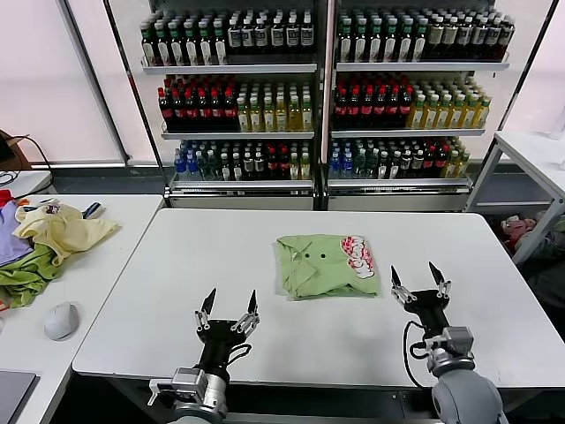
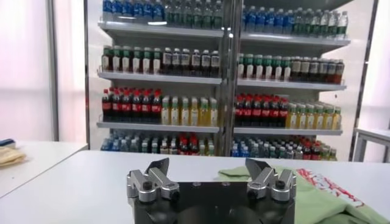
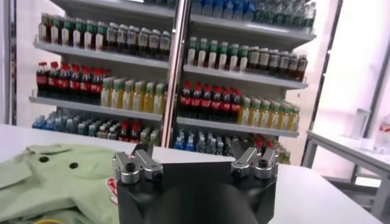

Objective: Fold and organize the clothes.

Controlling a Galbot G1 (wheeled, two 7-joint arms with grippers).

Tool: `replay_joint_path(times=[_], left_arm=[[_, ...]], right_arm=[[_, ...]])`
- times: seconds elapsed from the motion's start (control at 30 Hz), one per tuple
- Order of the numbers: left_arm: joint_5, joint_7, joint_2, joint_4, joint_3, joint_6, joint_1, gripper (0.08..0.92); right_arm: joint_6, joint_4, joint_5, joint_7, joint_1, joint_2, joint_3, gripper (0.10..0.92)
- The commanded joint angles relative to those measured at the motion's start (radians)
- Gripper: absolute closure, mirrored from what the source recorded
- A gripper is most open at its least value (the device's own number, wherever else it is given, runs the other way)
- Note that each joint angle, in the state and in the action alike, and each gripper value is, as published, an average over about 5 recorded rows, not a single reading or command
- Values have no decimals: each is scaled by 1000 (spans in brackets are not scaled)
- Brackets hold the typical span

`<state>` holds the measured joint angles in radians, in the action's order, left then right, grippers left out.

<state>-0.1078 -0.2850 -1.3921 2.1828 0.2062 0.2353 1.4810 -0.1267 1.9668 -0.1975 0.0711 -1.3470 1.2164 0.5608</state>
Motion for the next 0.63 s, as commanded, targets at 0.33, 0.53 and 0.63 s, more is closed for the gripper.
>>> replay_joint_path(times=[0.33, 0.53, 0.63], left_arm=[[3, 5, 13, 5, 3, 0, -4, 177], [3, 5, 17, 10, 5, 1, -5, 177], [3, 5, 17, 11, 5, 1, -5, 177]], right_arm=[[57, 165, -2, 28, -181, 21, 72, 203], [54, 163, 4, 29, -178, 26, 70, 203], [53, 161, 6, 30, -177, 28, 69, 203]])
